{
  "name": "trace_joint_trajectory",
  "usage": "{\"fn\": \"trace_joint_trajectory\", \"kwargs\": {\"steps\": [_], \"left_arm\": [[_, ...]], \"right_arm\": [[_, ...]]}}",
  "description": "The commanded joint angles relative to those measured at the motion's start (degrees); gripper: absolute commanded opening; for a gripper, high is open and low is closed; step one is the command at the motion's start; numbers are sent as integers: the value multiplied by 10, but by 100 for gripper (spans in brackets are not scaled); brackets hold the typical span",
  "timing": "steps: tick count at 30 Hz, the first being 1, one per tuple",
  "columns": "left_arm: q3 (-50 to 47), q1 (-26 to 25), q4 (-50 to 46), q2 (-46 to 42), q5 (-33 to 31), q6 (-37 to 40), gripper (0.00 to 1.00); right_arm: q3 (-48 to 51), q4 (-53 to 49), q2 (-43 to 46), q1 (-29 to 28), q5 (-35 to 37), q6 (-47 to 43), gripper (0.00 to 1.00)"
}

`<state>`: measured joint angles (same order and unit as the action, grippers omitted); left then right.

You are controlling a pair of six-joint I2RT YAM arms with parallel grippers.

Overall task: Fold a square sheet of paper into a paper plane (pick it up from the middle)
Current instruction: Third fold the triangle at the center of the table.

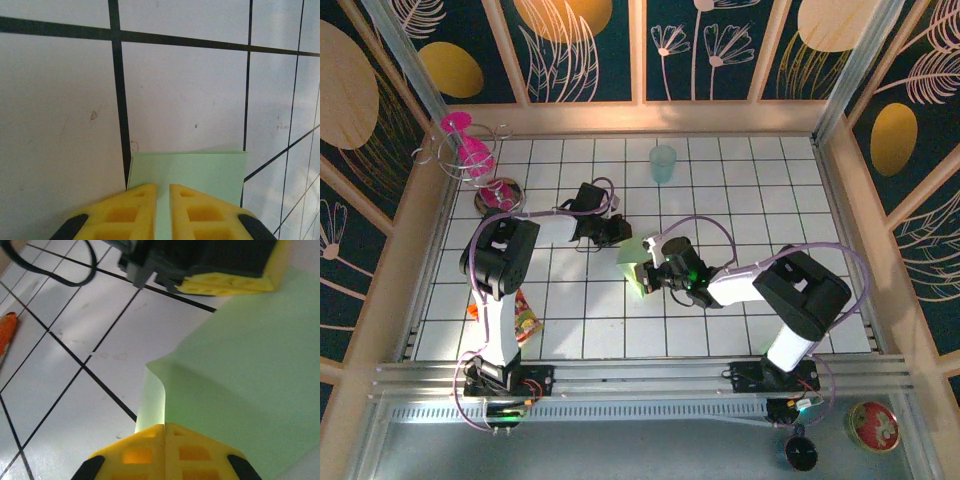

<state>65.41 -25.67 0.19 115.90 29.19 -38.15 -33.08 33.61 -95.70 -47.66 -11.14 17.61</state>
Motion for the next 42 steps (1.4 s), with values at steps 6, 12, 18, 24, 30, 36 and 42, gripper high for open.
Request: {"fn": "trace_joint_trajectory", "kwargs": {"steps": [6,12,18,24,30,36,42], "left_arm": [[1,-4,-25,20,-19,8,15],[1,-4,-25,16,-20,6,14],[-3,-4,-21,16,-20,3,14],[-3,-4,-20,14,-19,1,14],[-4,-4,-18,14,-19,-1,13],[-5,-4,-16,14,-18,-1,13],[-5,-4,-15,17,-15,-2,13]], "right_arm": [[5,-20,10,4,50,58,0],[20,-16,23,3,68,82,0],[21,-17,17,-9,79,96,0],[21,-27,15,-14,88,110,0],[16,-49,19,-18,85,119,0],[9,-59,13,-18,75,118,0],[-2,-57,2,-19,68,114,0]]}}
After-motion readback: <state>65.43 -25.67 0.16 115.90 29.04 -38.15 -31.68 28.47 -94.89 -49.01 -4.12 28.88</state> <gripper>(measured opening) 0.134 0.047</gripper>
